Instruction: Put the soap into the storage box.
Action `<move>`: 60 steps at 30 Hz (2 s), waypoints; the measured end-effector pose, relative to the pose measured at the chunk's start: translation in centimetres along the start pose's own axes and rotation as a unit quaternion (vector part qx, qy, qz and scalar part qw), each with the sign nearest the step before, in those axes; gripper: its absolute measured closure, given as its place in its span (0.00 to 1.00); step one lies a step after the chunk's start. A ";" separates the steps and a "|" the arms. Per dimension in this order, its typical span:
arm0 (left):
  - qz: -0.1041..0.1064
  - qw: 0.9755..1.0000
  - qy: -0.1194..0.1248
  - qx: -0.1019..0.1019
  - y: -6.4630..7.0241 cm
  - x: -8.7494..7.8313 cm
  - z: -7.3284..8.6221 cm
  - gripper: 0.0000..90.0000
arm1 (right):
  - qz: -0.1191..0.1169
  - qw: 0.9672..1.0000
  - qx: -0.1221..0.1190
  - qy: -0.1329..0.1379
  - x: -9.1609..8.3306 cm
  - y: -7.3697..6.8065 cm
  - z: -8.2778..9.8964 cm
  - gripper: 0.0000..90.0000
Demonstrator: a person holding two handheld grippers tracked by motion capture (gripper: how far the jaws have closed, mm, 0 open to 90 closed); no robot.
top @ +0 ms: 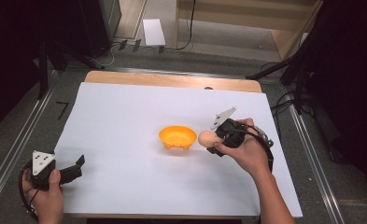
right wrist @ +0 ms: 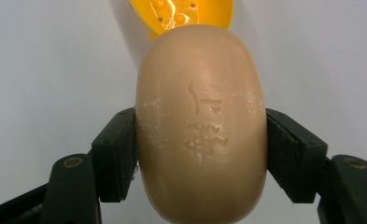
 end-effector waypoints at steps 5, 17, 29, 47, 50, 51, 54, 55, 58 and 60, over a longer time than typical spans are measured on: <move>0.000 1.000 0.000 0.000 0.0 0.0 0.0 0.00 | -0.006 1.000 -0.010 -0.007 0.0 0.0 -0.9 0.37; 0.001 1.000 0.002 -0.003 0.0 0.0 0.0 0.00 | -0.017 0.999 -0.039 -0.002 0.2 -0.1 -3.5 0.37; 0.002 1.000 0.003 -0.003 0.0 0.0 0.0 0.00 | -0.029 0.997 -0.070 -0.005 1.5 -0.6 -5.6 0.37; 0.004 1.000 0.002 -0.005 0.0 0.0 0.0 0.00 | -0.045 0.993 -0.104 -0.015 4.0 -1.6 -8.9 0.37; 0.004 1.000 0.003 -0.005 0.0 0.0 0.0 0.00 | -0.046 0.993 -0.109 -0.015 4.6 -1.6 -9.3 0.37; 0.004 1.000 0.003 -0.005 0.0 0.0 0.0 0.00 | -0.048 0.993 -0.109 -0.018 4.8 -1.6 -9.3 0.37; 0.003 1.000 0.003 -0.005 0.0 0.0 0.0 0.00 | -0.052 0.992 -0.114 -0.027 5.3 -1.7 -9.4 0.37; 0.003 1.000 0.003 -0.005 0.0 0.0 0.0 0.00 | -0.053 0.992 -0.113 -0.030 5.5 -1.7 -9.4 0.37; 0.004 1.000 0.003 -0.005 0.0 0.0 0.0 0.00 | -0.055 0.992 -0.109 -0.036 5.8 -1.6 -9.3 0.37; 0.004 1.000 0.003 -0.006 0.0 0.0 0.0 0.00 | -0.058 0.992 -0.107 -0.042 5.9 -1.4 -9.1 0.37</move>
Point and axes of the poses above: each handheld gripper's, and its own axes: x roughly forward along the jaws, z roughly out of its underside, y roughly to its right, the point moved 7 cm from there along x, roughly forward along the jaws, and after that the axes turned 2 degrees about z, right-handed, at the moved point
